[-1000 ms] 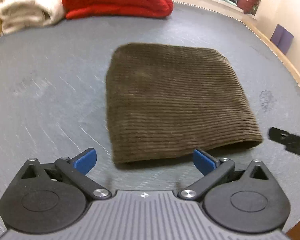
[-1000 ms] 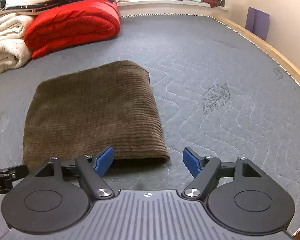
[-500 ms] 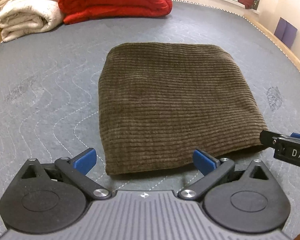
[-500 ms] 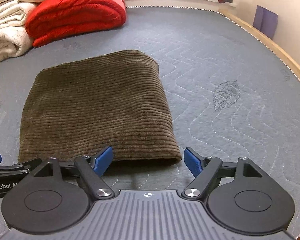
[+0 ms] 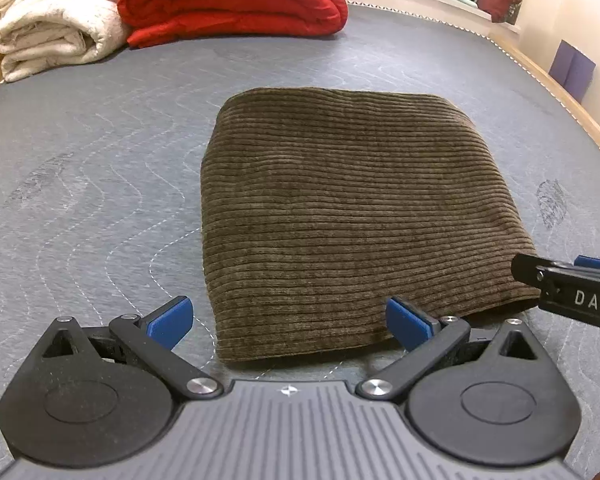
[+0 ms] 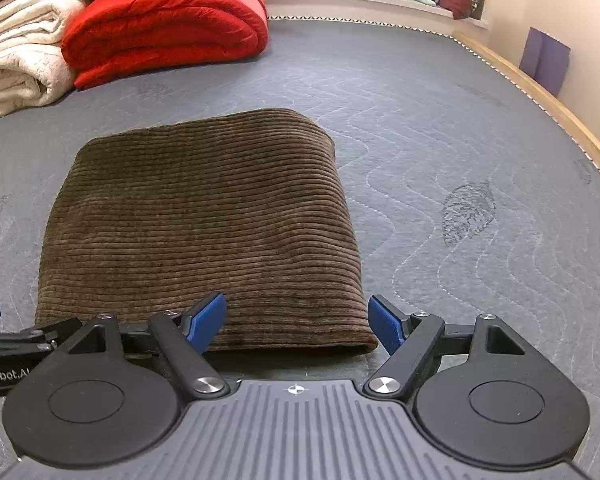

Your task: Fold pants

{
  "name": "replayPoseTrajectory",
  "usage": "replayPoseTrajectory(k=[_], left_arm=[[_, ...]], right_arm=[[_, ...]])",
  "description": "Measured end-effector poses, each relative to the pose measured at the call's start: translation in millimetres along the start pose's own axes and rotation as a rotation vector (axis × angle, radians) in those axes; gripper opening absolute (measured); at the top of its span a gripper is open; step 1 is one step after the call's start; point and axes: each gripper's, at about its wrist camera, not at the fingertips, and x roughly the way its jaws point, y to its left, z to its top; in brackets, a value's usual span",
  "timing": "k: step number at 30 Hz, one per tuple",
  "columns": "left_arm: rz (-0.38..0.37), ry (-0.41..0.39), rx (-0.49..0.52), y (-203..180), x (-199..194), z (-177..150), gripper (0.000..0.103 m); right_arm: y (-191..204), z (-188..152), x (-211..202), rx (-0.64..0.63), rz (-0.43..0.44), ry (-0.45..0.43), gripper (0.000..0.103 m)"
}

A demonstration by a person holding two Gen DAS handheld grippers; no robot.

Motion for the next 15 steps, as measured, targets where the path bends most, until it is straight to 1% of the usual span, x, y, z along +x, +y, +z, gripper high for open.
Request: replayPoseTrajectory(k=[15], left_arm=[[-0.009, -0.001, 0.002, 2.2, 0.1, -0.7, 0.103]], right_arm=[[5.9, -2.3, 2.1, -0.016, -0.003, 0.015, 0.08]])
